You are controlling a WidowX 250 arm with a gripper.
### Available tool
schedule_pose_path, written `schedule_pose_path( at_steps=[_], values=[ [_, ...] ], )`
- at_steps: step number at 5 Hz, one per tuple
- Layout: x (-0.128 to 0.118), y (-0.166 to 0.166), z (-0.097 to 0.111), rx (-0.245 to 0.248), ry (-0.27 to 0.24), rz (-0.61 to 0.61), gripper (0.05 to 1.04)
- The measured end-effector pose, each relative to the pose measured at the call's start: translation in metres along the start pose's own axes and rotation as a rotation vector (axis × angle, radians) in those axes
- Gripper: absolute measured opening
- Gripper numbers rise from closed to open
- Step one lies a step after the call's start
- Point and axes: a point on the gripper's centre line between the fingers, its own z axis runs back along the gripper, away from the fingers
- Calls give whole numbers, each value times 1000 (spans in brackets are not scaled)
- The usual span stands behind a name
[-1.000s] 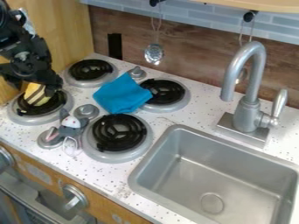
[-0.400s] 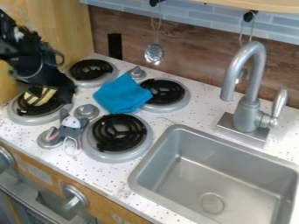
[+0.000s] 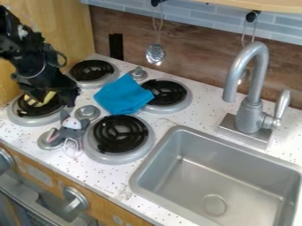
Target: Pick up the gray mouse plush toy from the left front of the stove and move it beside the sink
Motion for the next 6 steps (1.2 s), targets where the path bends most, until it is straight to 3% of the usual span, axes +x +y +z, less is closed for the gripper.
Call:
schedule_pose_path(
  at_steps=[2, 4, 5, 6],
  values=[
    [-8, 5, -25, 57, 37, 3, 1002],
    [-17, 4, -48, 17, 92, 21, 1002],
    [-17, -6, -54, -69, 92, 25, 1002],
    [-17, -12, -61, -114, 107, 59, 1002]
  ],
)
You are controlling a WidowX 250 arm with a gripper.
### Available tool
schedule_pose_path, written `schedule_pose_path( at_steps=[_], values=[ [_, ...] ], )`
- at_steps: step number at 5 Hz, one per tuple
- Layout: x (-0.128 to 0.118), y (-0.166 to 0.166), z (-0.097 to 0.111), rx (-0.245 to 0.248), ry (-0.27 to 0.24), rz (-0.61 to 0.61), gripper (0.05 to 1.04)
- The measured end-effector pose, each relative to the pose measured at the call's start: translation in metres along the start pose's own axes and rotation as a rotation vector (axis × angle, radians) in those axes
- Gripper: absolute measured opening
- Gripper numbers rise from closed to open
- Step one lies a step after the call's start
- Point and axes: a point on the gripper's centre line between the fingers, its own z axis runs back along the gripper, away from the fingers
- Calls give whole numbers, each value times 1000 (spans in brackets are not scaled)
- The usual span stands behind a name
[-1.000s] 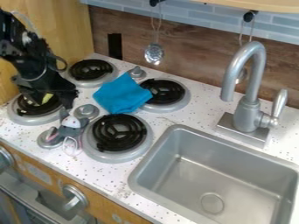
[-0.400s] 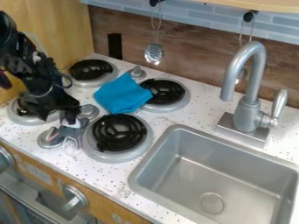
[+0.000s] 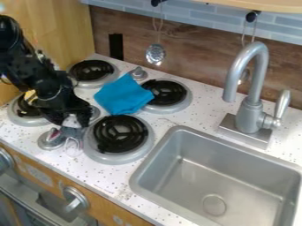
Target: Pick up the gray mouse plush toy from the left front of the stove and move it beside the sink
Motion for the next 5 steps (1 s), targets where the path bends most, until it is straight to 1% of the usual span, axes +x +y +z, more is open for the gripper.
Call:
schedule_pose_path(
  at_steps=[1, 2, 3, 4, 5],
  values=[
    [1, -1, -10, -20, 8, 35, 964],
    [2, 1, -13, -13, 3, 48, 707],
    [3, 2, -13, -6, -1, 60, 586],
    [3, 5, -8, 64, -23, 7, 582],
    [8, -5, 10, 169, -88, -67, 582]
  ],
)
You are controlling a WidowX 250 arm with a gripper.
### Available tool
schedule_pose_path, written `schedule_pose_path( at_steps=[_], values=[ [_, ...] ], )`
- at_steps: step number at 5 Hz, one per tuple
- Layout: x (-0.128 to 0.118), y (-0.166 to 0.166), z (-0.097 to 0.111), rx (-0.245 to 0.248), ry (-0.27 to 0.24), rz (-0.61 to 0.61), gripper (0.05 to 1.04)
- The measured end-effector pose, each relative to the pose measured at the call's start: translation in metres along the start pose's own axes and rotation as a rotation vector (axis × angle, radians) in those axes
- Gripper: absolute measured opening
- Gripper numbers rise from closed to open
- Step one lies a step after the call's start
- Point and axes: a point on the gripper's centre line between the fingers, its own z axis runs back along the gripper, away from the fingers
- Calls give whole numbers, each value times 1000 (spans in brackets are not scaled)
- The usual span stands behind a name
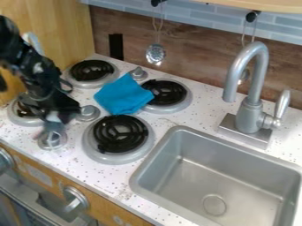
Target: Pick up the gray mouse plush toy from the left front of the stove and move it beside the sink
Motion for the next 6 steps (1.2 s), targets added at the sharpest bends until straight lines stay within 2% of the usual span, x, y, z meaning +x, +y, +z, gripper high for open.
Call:
schedule_pose_path(
  at_steps=[1, 2, 3, 4, 5, 6],
  values=[
    [16, -11, 25, 10, -65, -38, 582],
    [23, -37, 45, -61, -77, -20, 582],
    [28, -86, 57, -186, -60, -22, 582],
    [24, -139, 57, -279, -22, -84, 582],
    [28, -171, 44, -297, 14, -111, 582],
    [33, -201, 37, -336, 20, -139, 582]
  ],
)
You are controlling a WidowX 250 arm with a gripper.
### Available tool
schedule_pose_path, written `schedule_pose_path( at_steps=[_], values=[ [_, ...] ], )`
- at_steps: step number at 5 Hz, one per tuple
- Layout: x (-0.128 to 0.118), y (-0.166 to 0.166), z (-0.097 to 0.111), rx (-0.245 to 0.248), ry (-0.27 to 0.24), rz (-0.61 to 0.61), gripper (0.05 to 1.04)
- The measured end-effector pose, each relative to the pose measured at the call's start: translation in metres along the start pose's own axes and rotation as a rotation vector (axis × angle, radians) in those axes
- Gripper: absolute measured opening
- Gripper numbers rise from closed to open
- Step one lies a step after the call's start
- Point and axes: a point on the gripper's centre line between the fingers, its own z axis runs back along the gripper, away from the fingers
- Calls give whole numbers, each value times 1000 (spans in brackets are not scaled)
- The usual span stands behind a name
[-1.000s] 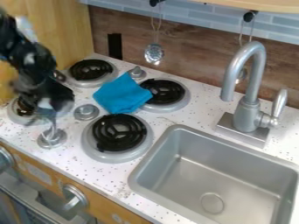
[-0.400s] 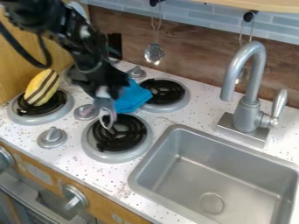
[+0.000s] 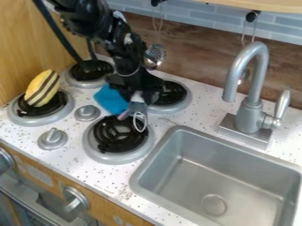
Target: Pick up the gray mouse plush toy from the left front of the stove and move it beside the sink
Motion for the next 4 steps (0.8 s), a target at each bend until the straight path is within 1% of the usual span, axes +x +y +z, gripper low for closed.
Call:
schedule_pose_path(
  at_steps=[1, 2, 3, 4],
  values=[
    [4, -10, -18, -24, 13, -14, 582],
    [5, -26, -34, -60, 28, -44, 582],
    [1, -36, -46, -101, 47, -51, 648],
    [3, -38, -47, -111, 58, -57, 946]
  ],
)
